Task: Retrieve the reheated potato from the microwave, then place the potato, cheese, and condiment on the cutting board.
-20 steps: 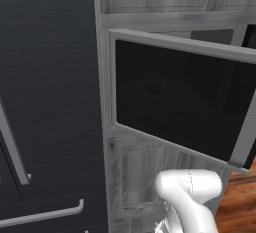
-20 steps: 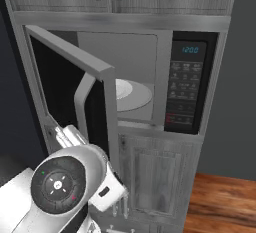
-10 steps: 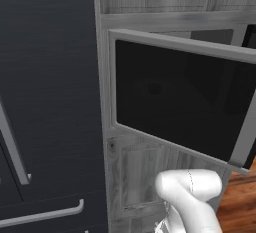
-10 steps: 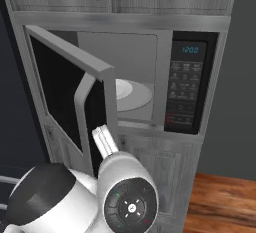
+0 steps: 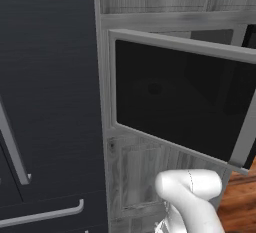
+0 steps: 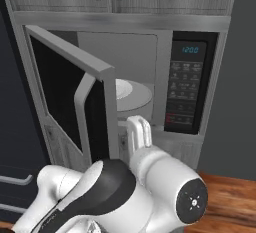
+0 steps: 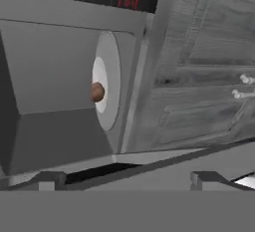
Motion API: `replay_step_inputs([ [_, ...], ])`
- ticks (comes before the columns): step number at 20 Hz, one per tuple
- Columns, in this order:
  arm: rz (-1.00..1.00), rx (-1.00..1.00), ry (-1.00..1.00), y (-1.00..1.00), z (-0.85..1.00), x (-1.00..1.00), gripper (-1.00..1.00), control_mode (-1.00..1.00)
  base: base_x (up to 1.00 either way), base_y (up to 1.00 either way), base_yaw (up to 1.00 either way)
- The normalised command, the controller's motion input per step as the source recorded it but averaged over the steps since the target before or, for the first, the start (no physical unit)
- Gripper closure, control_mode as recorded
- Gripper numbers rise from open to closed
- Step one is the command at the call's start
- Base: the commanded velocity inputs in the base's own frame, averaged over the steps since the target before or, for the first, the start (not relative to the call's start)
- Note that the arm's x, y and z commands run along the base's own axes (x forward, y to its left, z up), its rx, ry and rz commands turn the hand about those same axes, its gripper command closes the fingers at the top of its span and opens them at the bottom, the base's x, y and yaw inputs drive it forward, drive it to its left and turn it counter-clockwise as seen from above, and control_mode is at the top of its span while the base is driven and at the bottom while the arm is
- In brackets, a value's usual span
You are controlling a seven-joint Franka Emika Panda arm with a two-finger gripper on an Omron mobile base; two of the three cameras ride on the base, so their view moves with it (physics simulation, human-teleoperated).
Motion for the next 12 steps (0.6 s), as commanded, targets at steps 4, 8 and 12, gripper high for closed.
replay_step_inputs([
  [4,0.00,0.35,0.00,-0.10,-0.10,0.62,-1.00,-1.00,0.00,0.00,0.00],
  [8,0.00,0.29,0.10,-0.13,-0.07,0.63,-1.00,-1.00,0.00,0.00,0.00],
  [12,0.02,0.13,-0.01,0.02,-0.09,0.45,-1.00,-1.00,0.00,0.00,0.00],
])
